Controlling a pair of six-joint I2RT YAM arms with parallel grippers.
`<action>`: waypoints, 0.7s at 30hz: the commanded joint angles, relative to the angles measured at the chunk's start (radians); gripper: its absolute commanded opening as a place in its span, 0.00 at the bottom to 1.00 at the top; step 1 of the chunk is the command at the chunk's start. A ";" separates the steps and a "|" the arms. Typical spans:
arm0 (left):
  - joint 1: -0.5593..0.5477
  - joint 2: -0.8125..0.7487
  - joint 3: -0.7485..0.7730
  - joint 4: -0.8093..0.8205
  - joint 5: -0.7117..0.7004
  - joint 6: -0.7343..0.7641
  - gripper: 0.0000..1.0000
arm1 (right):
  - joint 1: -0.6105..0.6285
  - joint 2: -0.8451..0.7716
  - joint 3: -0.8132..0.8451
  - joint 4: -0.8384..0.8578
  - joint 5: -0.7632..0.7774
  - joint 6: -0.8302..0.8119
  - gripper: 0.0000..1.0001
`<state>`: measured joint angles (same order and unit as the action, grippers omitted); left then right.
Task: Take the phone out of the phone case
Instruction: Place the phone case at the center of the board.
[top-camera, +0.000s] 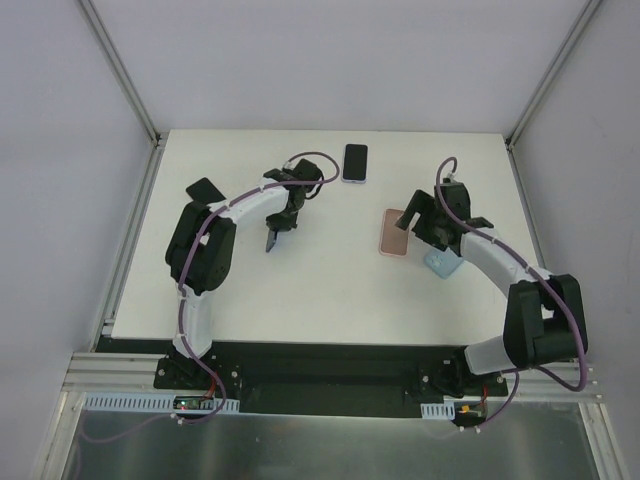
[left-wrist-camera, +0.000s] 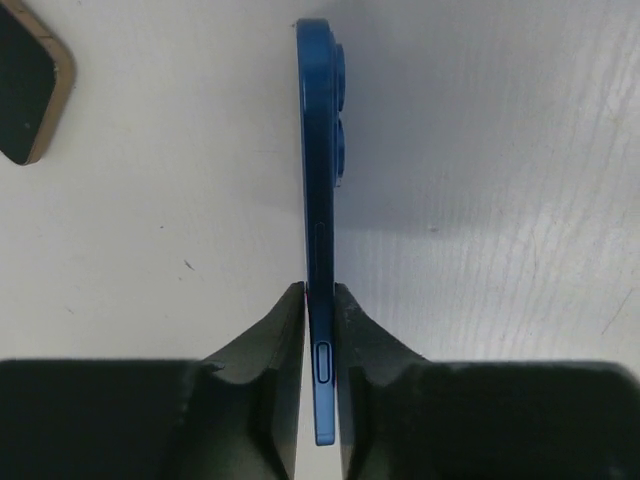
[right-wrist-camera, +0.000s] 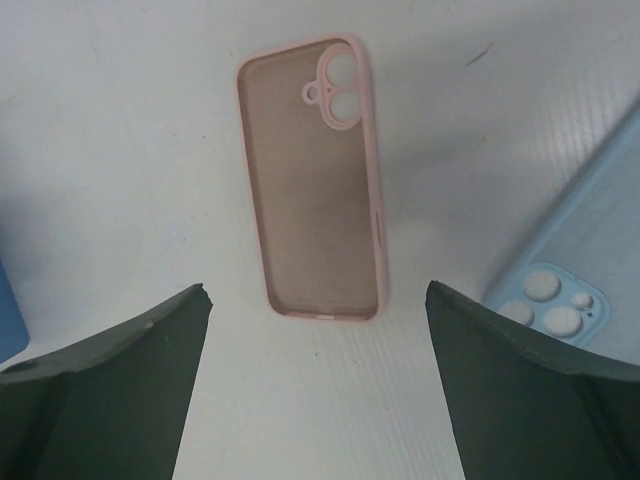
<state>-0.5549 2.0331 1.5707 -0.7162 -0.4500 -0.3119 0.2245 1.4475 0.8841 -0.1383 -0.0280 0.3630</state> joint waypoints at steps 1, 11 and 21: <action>0.003 0.006 0.040 -0.039 0.085 0.017 0.26 | 0.030 -0.096 0.026 -0.110 0.128 -0.061 0.91; 0.004 0.001 0.123 -0.037 0.200 -0.006 0.70 | 0.075 -0.219 0.009 -0.211 0.165 -0.102 0.93; 0.003 0.184 0.501 -0.034 0.438 -0.085 0.93 | 0.079 -0.320 -0.040 -0.233 0.175 -0.113 0.95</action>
<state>-0.5549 2.1025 1.9034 -0.7498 -0.1345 -0.3431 0.2985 1.1831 0.8673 -0.3363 0.1204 0.2684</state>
